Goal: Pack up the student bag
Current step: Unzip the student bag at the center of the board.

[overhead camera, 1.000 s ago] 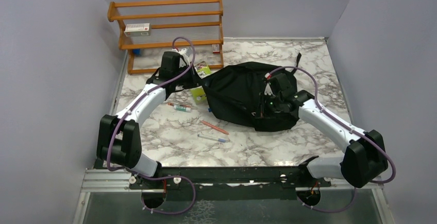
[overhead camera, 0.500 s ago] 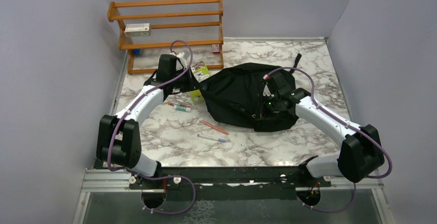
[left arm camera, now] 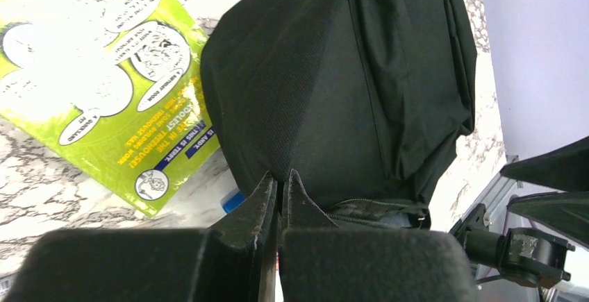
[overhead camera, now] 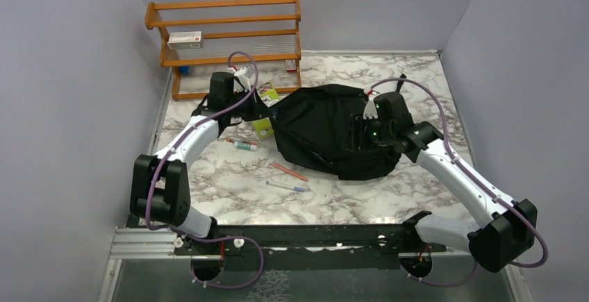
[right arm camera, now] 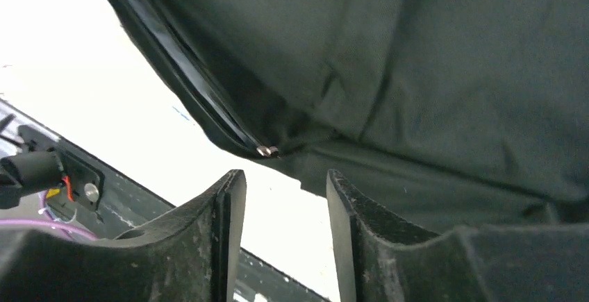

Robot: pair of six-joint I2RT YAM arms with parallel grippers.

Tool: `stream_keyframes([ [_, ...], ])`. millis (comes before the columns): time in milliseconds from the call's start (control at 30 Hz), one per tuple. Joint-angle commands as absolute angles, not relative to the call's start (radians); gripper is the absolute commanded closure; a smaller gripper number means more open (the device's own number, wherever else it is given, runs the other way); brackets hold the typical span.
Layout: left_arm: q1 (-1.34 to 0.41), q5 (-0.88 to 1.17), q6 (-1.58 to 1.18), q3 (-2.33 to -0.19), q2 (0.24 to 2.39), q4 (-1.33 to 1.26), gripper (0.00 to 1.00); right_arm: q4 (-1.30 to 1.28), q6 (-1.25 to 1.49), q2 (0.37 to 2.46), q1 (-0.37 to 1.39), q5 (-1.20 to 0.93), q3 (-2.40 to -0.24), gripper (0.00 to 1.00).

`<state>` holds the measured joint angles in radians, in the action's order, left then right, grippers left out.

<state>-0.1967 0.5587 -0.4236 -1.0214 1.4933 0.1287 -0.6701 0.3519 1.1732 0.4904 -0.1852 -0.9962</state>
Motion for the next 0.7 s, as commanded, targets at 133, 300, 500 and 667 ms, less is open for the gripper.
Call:
stream_keyframes([
  [133,-0.273,0.536,-0.391,-0.957,1.451,0.098,1.0,-0.35,0.278,1.284,0.499,-0.4,-1.011,0.46],
  [300,-0.293,0.471,-0.421,-0.869,1.41,0.103,1.0,-0.284,0.253,1.407,0.589,-0.366,-1.081,0.41],
  [500,-0.293,0.396,-0.44,-0.834,1.394,0.135,1.0,-0.247,0.265,1.556,0.707,-0.297,-1.168,0.39],
  [667,-0.294,0.402,-0.44,-0.841,1.414,0.137,1.0,-0.207,0.277,1.658,0.789,-0.235,-1.207,0.38],
])
